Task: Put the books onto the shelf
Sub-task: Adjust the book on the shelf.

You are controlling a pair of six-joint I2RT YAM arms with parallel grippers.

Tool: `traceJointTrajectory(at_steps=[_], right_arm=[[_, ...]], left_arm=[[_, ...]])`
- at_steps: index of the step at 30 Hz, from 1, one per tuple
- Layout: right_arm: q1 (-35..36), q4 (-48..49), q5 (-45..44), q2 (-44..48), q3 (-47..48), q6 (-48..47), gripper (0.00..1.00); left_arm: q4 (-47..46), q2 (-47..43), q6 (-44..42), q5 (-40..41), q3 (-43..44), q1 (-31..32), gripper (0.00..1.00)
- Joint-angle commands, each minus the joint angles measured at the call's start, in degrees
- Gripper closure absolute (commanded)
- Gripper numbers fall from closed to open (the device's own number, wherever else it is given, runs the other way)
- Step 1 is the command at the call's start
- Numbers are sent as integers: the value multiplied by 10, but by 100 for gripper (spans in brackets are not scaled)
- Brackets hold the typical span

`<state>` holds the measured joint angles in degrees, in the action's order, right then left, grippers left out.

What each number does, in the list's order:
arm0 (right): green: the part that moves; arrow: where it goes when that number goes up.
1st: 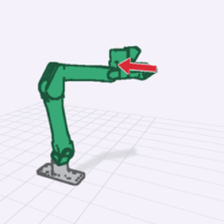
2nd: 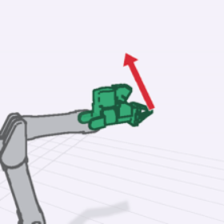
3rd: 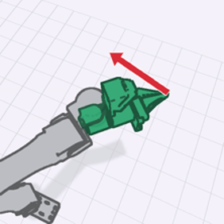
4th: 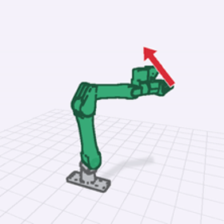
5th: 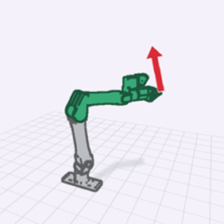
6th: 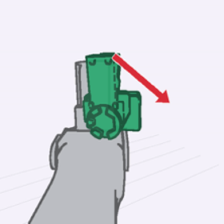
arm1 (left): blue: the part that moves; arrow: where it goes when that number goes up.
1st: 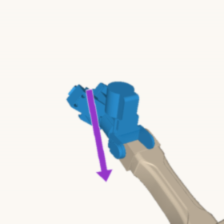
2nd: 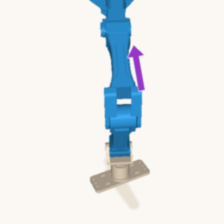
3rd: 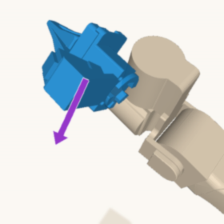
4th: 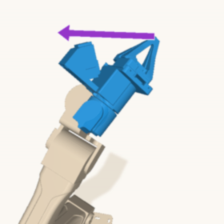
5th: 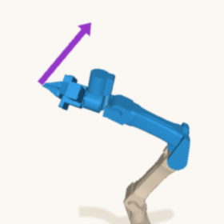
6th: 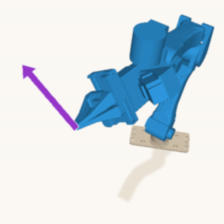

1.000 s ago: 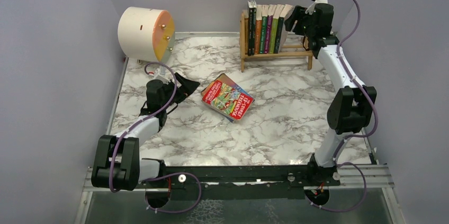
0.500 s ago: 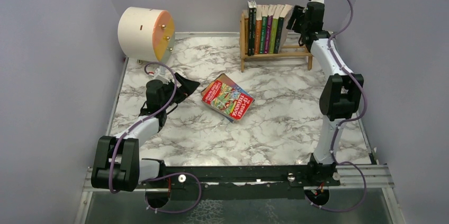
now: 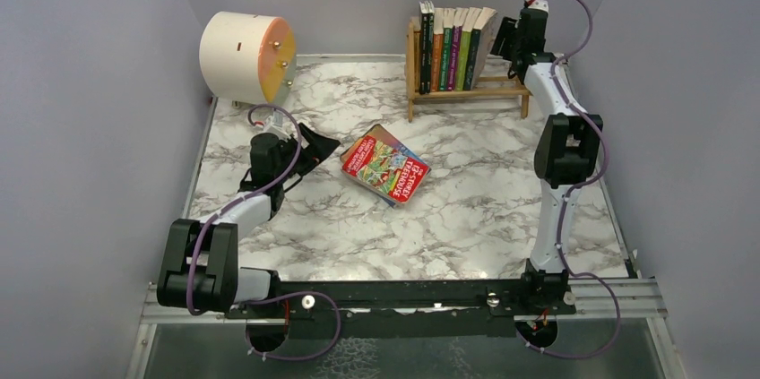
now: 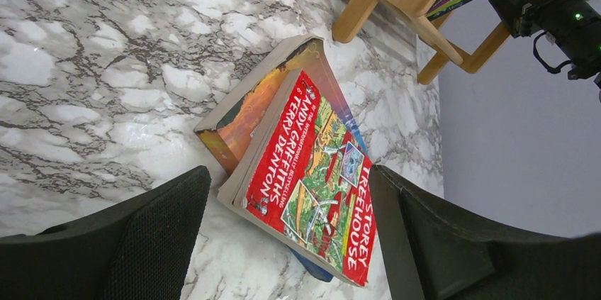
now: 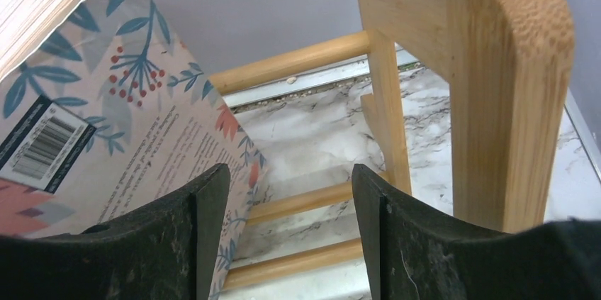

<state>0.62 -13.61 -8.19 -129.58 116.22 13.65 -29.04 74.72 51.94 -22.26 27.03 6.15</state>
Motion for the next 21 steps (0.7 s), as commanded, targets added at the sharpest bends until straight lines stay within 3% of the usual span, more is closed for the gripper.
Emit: traceJointTrajectory(at_steps=[1,12,21], right_arm=[[-7,22,-1,-31,31,-18,38],[-10,79,95,-94,75,-44,39],[-10,85,172,-84,68,-70,39]], left_arm=[[-19,9,-9,-6,23,7,24],[-27,-5,-15,-1,16,7,24],[-31,-4,-13,-2,12,7,24]])
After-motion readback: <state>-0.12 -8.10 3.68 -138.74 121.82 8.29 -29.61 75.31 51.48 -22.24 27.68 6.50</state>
